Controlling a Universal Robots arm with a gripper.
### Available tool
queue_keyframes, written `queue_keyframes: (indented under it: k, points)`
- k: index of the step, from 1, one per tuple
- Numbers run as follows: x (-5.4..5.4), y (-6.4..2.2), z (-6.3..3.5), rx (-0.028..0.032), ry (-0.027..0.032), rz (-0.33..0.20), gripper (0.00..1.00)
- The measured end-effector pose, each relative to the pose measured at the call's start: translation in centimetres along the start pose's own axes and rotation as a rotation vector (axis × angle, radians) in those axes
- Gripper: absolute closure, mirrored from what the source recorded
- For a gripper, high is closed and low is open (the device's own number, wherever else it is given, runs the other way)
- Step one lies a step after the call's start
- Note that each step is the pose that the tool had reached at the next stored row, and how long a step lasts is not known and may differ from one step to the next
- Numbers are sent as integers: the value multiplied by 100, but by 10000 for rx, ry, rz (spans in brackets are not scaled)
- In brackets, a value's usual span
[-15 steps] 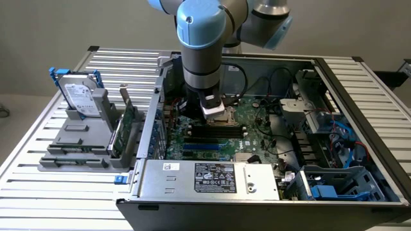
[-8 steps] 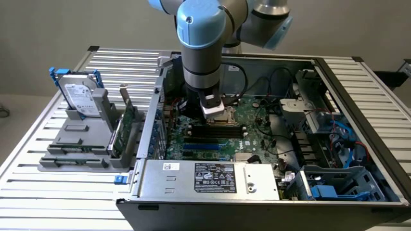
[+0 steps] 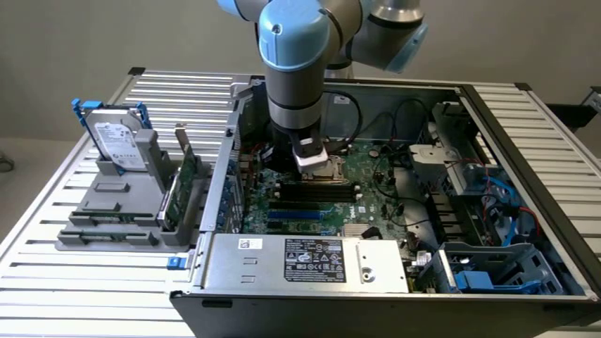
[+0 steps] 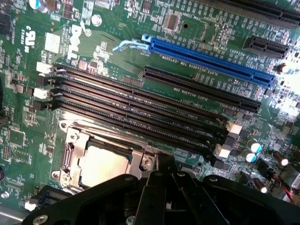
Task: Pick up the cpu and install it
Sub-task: 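Install the first cpu locking lever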
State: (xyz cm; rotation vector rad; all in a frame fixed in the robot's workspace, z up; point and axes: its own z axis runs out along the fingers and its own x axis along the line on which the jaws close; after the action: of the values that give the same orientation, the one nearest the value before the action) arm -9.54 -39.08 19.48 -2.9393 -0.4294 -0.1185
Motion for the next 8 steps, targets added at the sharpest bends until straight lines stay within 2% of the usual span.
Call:
queue_keyframes:
  k: [5, 8]
  points:
    - [3, -8, -9, -12, -12, -1, 89]
    - [9, -21, -62, -6, -34, 4, 89]
